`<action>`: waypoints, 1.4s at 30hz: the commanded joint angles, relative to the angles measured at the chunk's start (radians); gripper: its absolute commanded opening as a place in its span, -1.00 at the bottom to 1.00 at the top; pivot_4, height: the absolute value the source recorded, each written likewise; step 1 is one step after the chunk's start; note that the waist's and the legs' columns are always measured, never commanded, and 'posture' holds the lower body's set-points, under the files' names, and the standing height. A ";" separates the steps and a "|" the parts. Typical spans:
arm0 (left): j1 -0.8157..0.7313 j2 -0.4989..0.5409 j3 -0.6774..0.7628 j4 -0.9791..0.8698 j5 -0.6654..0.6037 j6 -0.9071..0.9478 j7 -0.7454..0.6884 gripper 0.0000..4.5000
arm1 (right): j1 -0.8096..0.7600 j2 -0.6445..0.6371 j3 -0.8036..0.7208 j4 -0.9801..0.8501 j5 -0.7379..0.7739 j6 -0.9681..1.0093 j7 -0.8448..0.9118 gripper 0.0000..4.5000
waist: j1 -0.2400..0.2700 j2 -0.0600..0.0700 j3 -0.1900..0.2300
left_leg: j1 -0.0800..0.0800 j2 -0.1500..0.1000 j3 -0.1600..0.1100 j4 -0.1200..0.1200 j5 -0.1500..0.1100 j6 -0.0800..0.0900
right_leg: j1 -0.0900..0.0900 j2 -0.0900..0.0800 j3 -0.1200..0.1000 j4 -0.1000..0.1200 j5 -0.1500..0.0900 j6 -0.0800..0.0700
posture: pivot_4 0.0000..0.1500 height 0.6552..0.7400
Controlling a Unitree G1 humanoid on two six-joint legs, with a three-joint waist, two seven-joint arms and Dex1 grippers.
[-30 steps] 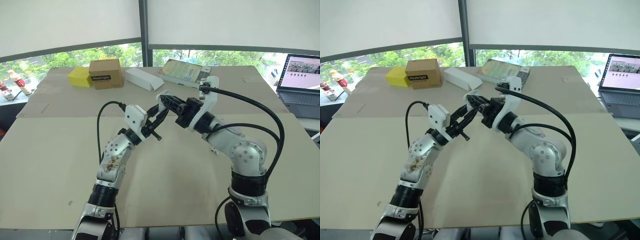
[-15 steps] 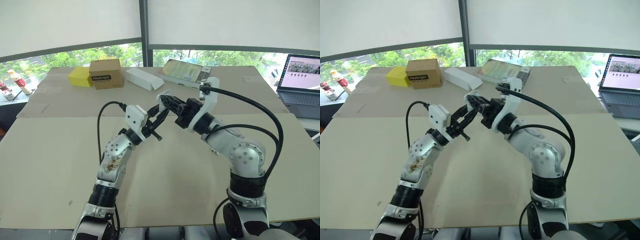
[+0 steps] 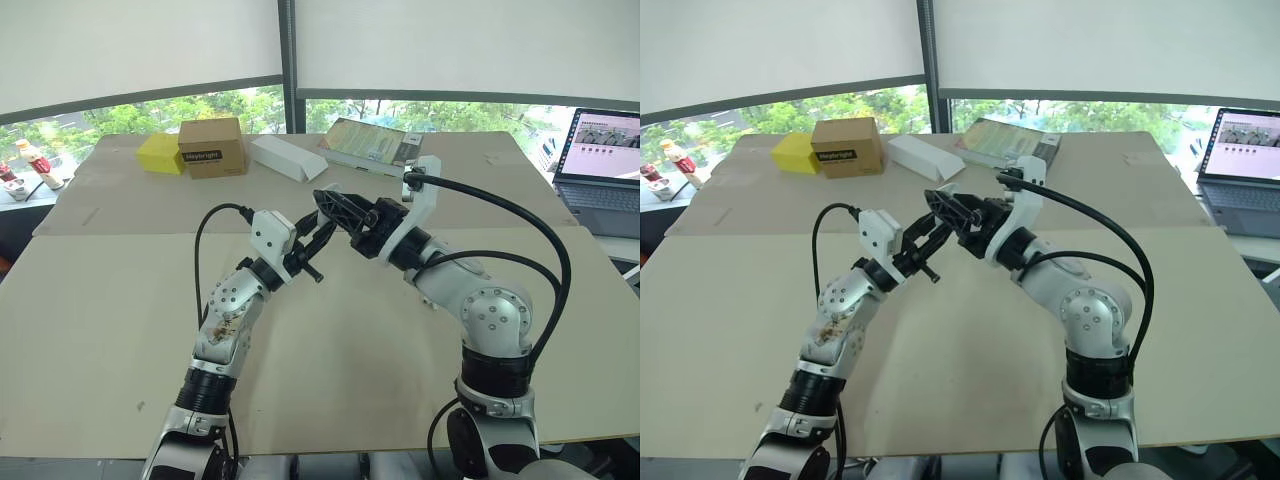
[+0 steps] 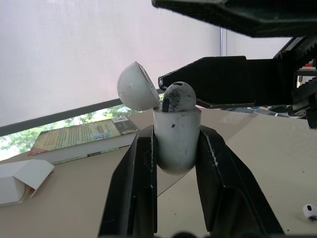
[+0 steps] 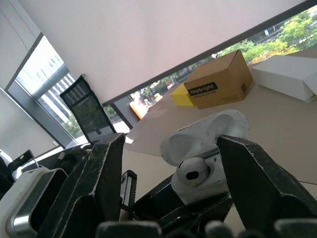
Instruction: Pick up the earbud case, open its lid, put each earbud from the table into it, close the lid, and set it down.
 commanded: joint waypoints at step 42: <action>0.122 0.096 0.075 -0.167 -0.036 0.039 -0.002 -0.75 | 0.462 -0.563 0.053 0.131 -0.585 -0.233 0.490 0.48 | 0.020 -0.001 0.000 | 0.004 0.002 0.007 0.000 -0.001 0.002 | 0.003 0.000 0.005 -0.002 -0.001 0.001 | 1.00 1.00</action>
